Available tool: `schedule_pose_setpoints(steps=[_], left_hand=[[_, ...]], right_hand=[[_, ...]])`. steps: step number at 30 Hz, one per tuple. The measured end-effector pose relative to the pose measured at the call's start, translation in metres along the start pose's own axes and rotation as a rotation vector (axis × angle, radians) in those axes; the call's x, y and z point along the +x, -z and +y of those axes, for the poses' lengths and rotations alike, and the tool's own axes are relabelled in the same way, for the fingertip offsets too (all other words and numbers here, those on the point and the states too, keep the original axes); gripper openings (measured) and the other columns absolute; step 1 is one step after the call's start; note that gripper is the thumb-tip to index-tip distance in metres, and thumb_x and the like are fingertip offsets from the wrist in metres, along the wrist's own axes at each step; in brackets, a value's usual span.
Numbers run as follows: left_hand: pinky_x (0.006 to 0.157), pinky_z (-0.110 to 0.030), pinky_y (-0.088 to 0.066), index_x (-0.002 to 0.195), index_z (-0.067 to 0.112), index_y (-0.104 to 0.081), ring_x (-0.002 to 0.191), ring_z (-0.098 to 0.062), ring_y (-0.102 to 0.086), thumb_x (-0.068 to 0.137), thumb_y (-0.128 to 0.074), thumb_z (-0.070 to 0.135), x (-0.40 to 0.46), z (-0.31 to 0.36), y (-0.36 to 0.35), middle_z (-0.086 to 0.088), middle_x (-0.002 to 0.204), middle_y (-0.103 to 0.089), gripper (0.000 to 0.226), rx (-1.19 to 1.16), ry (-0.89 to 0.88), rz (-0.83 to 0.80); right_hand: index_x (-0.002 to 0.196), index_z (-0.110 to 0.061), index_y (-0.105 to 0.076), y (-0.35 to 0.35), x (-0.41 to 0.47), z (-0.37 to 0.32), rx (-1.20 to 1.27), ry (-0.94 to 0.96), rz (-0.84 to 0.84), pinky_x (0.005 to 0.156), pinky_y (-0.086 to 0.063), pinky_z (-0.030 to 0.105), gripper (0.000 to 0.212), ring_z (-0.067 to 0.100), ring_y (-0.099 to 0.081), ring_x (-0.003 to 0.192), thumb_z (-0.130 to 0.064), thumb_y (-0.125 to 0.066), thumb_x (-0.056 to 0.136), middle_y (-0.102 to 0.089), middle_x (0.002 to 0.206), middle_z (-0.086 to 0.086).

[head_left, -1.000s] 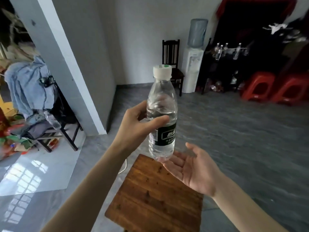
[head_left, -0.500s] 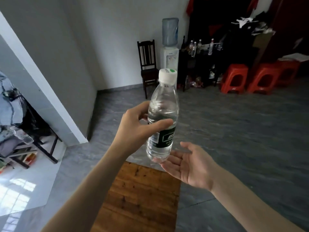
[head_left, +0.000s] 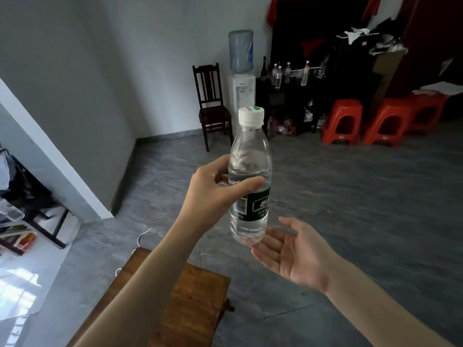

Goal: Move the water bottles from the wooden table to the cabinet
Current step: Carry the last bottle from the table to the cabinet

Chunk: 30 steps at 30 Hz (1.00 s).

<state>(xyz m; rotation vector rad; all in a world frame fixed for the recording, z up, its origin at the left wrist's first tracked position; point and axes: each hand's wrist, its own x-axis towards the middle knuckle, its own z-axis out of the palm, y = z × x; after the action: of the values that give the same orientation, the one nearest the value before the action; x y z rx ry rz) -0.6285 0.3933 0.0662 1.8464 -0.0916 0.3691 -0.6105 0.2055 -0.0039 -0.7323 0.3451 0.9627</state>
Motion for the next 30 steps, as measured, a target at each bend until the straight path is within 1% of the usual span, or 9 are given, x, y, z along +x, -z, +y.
schedule_pose_setpoints(steps=[2,5,7,13,17,21,22,25,30], left_hand=[[0.092,-0.047,-0.060,0.106,0.023,-0.077,0.097,-0.019,-0.076,0.070,-0.081,0.046,0.015,0.002,-0.017,0.003,0.098,-0.080,0.043,-0.002,-0.010,-0.003],[0.090,-0.042,-0.061,0.104,0.025,-0.077,0.096,-0.015,-0.076,0.069,-0.080,0.047,0.038,0.001,-0.039,0.005,0.097,-0.080,0.041,-0.005,-0.012,-0.011],[0.091,-0.043,-0.061,0.104,0.026,-0.077,0.097,-0.016,-0.076,0.070,-0.080,0.046,0.056,-0.003,-0.053,0.005,0.098,-0.080,0.040,-0.006,-0.014,-0.017],[0.092,-0.048,-0.059,0.105,0.025,-0.077,0.097,-0.020,-0.076,0.072,-0.082,0.046,0.134,-0.022,-0.081,0.003,0.099,-0.080,0.040,0.007,-0.014,-0.028],[0.091,-0.039,-0.061,0.106,0.022,-0.077,0.096,-0.015,-0.076,0.077,-0.086,0.035,0.203,-0.038,-0.090,0.003,0.098,-0.080,0.034,0.002,-0.011,-0.037],[0.084,-0.027,-0.060,0.106,0.023,-0.076,0.093,-0.008,-0.075,0.078,-0.086,0.032,0.271,-0.048,-0.100,0.007,0.097,-0.080,0.031,0.016,0.010,-0.044],[0.084,-0.028,-0.059,0.106,0.025,-0.076,0.093,-0.007,-0.075,0.079,-0.086,0.032,0.288,-0.050,-0.103,0.008,0.097,-0.080,0.030,0.008,0.008,-0.044],[0.089,-0.038,-0.061,0.106,0.028,-0.077,0.094,-0.013,-0.075,0.081,-0.085,0.033,0.334,-0.059,-0.113,0.006,0.097,-0.080,0.026,0.013,0.008,-0.050],[0.093,-0.046,-0.060,0.107,0.027,-0.077,0.096,-0.013,-0.076,0.079,-0.085,0.037,0.396,-0.076,-0.127,0.005,0.098,-0.080,0.030,0.014,0.027,-0.071]], right_hand=[[0.133,0.004,-0.054,0.012,0.000,-0.020,0.013,0.013,-0.002,0.083,-0.059,0.041,0.053,0.032,-0.070,0.099,-0.035,-0.042,0.100,-0.067,0.124,0.022],[0.130,0.003,-0.056,0.025,0.006,-0.046,0.034,0.027,0.000,0.079,-0.061,0.040,0.052,0.032,-0.073,0.089,-0.036,-0.042,0.100,-0.069,0.118,0.022],[0.128,0.003,-0.057,0.032,0.013,-0.064,0.036,0.026,0.009,0.077,-0.062,0.039,0.050,0.032,-0.074,0.087,-0.036,-0.042,0.100,-0.070,0.116,0.022],[0.124,0.006,-0.059,0.041,0.050,-0.137,-0.020,0.055,0.043,0.083,-0.058,0.040,0.050,0.032,-0.068,0.101,-0.034,-0.042,0.100,-0.068,0.120,0.023],[0.129,0.006,-0.058,0.033,0.089,-0.200,-0.067,0.066,0.063,0.085,-0.056,0.039,0.053,0.031,-0.064,0.108,-0.035,-0.040,0.100,-0.061,0.132,0.023],[0.124,0.005,-0.060,0.027,0.124,-0.257,-0.066,0.081,0.073,0.085,-0.056,0.041,0.051,0.031,-0.068,0.099,-0.035,-0.040,0.100,-0.066,0.125,0.024],[0.124,0.005,-0.060,0.028,0.131,-0.271,-0.067,0.087,0.069,0.085,-0.056,0.041,0.050,0.031,-0.068,0.099,-0.035,-0.040,0.100,-0.067,0.123,0.023],[0.123,0.003,-0.060,0.030,0.151,-0.311,-0.056,0.090,0.090,0.086,-0.057,0.039,0.049,0.030,-0.068,0.099,-0.036,-0.041,0.100,-0.068,0.123,0.021],[0.120,0.001,-0.060,0.039,0.184,-0.365,-0.064,0.072,0.120,0.082,-0.052,0.039,0.049,0.029,-0.073,0.081,-0.038,-0.041,0.099,-0.073,0.106,0.019]])
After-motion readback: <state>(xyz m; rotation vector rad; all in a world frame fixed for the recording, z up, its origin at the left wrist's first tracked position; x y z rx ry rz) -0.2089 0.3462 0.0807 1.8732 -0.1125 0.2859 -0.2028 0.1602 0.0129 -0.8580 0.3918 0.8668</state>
